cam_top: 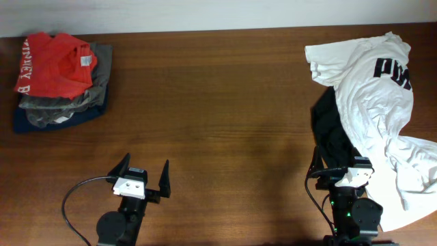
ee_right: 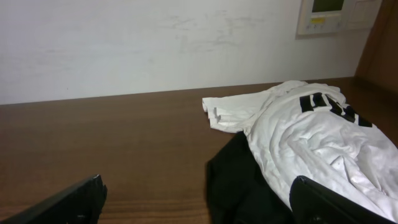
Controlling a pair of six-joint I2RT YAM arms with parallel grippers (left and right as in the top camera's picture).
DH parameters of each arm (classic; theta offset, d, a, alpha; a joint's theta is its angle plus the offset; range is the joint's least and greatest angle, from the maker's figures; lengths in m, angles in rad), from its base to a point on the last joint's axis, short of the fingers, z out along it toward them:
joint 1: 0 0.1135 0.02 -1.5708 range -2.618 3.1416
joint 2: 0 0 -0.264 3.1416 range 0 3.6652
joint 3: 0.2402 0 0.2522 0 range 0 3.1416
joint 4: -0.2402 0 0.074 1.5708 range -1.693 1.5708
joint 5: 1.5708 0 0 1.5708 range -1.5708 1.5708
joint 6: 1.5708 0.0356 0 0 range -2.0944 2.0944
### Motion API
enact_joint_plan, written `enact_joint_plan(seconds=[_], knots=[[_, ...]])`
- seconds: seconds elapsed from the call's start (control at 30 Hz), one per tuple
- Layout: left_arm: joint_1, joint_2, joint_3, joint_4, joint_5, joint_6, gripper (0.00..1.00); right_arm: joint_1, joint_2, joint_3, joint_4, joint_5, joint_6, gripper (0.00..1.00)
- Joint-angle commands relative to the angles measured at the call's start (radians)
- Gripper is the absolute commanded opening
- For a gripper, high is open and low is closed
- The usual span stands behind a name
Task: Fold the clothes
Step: 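Move both grippers forward toward the white T-shirt on the right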
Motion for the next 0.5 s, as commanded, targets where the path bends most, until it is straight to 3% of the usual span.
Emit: enact_joint_plan(seconds=[0.0, 0.47], knots=[[-0.004, -0.008, -0.002, -0.005, 0.014, 0.022, 0.99, 0.003, -0.011, -0.005, -0.005, 0.009, -0.003, 0.99], [-0.004, -0.008, -0.002, 0.007, 0.015, 0.022, 0.99, 0.003, -0.011, -0.005, -0.001, 0.021, -0.003, 0.99]])
